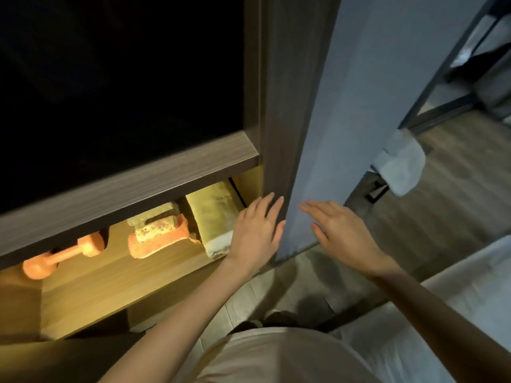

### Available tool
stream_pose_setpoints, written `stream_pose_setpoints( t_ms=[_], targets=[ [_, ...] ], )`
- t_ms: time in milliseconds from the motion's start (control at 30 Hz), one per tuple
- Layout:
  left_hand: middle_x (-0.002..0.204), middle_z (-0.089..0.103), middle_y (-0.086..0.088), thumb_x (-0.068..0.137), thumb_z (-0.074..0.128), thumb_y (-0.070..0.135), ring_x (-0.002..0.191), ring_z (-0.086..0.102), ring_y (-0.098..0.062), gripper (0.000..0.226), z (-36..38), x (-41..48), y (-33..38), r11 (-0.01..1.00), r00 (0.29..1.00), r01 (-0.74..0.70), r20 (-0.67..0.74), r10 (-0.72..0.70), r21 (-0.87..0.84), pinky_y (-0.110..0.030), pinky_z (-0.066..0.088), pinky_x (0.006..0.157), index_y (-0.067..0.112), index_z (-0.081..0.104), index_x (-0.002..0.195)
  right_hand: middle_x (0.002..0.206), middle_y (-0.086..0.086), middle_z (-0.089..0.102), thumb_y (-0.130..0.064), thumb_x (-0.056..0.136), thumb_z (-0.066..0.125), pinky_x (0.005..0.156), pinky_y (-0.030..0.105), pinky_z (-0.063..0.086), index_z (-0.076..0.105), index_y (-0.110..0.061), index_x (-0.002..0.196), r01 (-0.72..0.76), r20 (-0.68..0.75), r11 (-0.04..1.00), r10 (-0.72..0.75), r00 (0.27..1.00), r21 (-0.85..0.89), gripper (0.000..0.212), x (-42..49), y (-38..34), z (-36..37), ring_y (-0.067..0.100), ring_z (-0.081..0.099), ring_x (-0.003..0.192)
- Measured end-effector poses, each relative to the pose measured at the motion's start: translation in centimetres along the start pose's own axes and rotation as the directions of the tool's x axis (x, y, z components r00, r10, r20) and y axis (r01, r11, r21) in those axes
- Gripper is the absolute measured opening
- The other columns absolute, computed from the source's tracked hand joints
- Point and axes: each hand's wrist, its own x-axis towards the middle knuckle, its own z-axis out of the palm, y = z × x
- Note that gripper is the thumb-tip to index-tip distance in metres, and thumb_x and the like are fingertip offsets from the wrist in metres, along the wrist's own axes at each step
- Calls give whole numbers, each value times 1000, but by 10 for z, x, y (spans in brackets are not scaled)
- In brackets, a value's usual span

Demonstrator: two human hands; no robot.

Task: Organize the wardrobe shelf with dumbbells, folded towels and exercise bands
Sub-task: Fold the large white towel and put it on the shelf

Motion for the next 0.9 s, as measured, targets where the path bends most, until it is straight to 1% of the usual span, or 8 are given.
stream_pose_setpoints(
  t_ms=[67, 133, 200, 300, 433, 567, 667, 900],
  targets=[
    [132, 53, -3, 98, 41, 38, 115, 53, -21, 49, -2, 5, 15, 997, 996, -75, -47, 75, 5, -36, 48, 87, 19, 41, 143, 139, 2, 53, -18, 94, 54, 103, 36, 39, 51, -19, 138, -79, -52, 996, 77, 996, -29, 44, -11, 5, -8, 21, 52, 122],
    [122, 58, -2, 96, 43, 37, 105, 56, -22, 48, -1, 14, 29, 987, 984, -163, -71, 163, 5, -36, 51, 80, 17, 45, 140, 132, 9, 59, -12, 87, 64, 97, 41, 45, 59, -12, 129, -129, -134, 991, 124, 983, -28, 42, -19, 12, -14, 29, 59, 113],
    [125, 57, -2, 97, 42, 37, 108, 55, -21, 49, 1, 26, 44, 972, 970, -236, -55, 236, 11, -36, 48, 82, 18, 44, 141, 129, 12, 61, -8, 83, 69, 96, 44, 46, 62, -9, 125, -168, -182, 985, 159, 970, -33, 43, -24, 21, -17, 32, 61, 110],
    [132, 55, -1, 98, 40, 38, 113, 55, -21, 47, 4, 49, 73, 950, 949, -311, -41, 312, 17, -35, 46, 86, 19, 44, 141, 133, 11, 57, -10, 86, 64, 99, 45, 42, 58, -10, 129, -243, -205, 970, 237, 950, -7, 43, -32, 43, -21, 31, 58, 114],
    [143, 45, -3, 101, 34, 37, 124, 46, -22, 49, 17, 88, 112, 920, 920, -391, 30, 391, -12, -36, 42, 98, 18, 36, 145, 126, 10, 63, -7, 83, 63, 87, 41, 48, 63, -7, 123, -320, -337, 946, 289, 896, -39, 40, -41, 88, -21, 29, 63, 102],
    [146, 40, -2, 102, 31, 37, 128, 42, -20, 49, 40, 135, 154, 910, 908, -415, 51, 415, -21, -36, 38, 102, 18, 31, 147, 131, 6, 59, -11, 82, 61, 87, 39, 48, 58, -13, 129, -427, -250, 904, 409, 878, -18, 47, -37, 153, -21, 25, 60, 108],
    [144, 42, -3, 101, 33, 36, 126, 44, -23, 49, 60, 180, 191, 908, 906, -420, 47, 420, -19, -36, 40, 99, 18, 34, 147, 132, 7, 59, -10, 84, 60, 89, 39, 48, 58, -14, 129, -451, -240, 893, 434, 869, -19, 45, -30, 210, -23, 26, 59, 112],
    [146, 40, -1, 100, 33, 39, 127, 44, -21, 49, 87, 297, 279, 976, 976, -214, 28, 216, -42, -36, 37, 100, 21, 33, 146, 142, 2, 51, -18, 92, 59, 98, 42, 45, 53, -22, 135, -436, -108, 900, 434, 894, 7, 44, -14, 347, -59, 25, 52, 123]
  ],
)
